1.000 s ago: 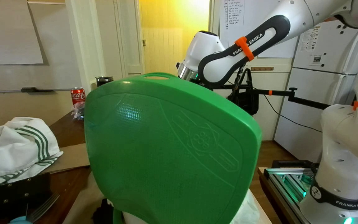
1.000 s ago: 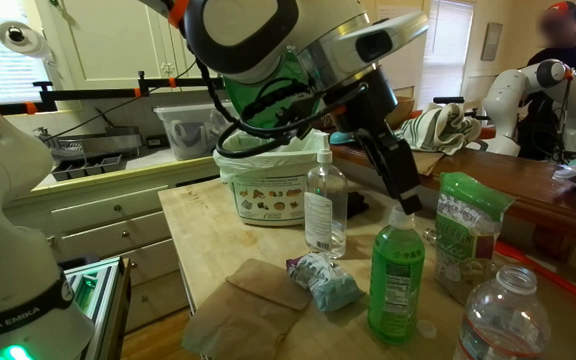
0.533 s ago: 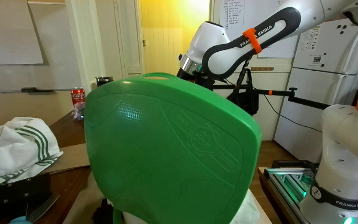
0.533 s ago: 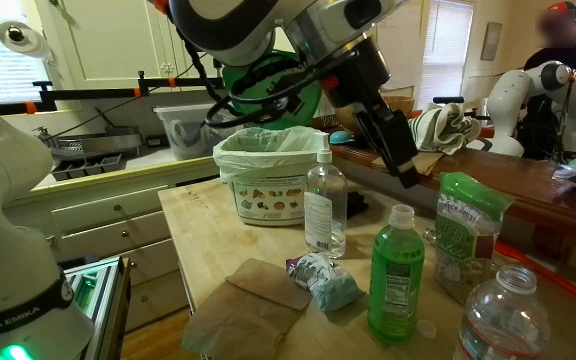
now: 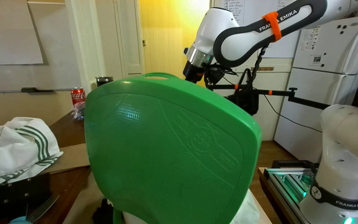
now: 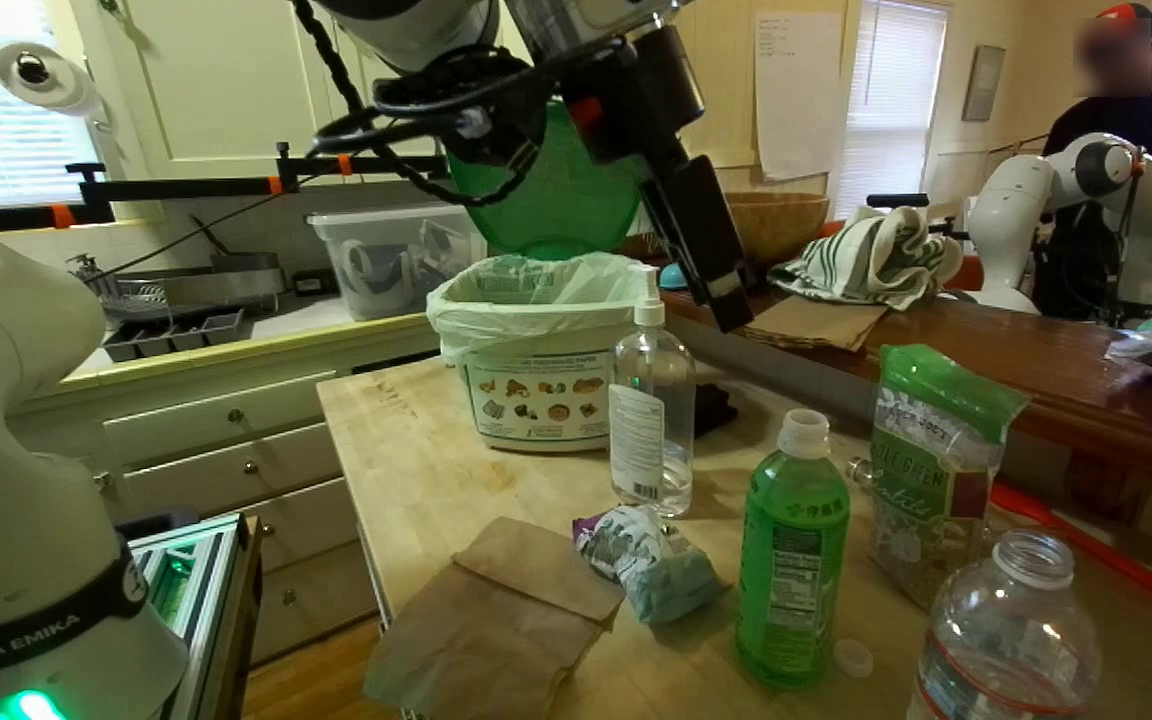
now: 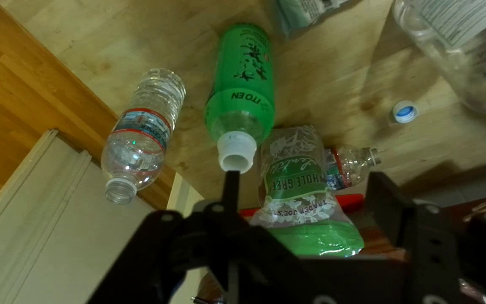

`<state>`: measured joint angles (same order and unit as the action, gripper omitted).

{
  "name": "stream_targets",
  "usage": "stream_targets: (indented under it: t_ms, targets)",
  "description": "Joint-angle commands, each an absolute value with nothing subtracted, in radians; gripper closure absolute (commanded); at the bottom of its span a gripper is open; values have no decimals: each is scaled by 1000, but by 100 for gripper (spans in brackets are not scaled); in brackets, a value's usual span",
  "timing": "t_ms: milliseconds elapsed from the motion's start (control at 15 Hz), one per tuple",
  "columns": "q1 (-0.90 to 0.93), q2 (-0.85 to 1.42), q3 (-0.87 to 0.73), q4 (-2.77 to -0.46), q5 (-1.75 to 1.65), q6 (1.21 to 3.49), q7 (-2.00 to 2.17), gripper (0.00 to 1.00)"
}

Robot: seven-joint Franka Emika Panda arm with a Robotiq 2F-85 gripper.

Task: Remove the white cap from the green bottle and put it on the table

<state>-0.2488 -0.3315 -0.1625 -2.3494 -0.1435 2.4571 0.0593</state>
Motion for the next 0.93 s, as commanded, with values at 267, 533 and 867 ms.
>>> stream_targets:
  t_ms: [267,533,867]
  targets:
    - [-231,-425,-139,-2400,-134,2414,63,0]
    - [-227,-466,-129,-2434,-133,2414,72,0]
    - [-227,-467,-129,-2436,-133,2414,72,0]
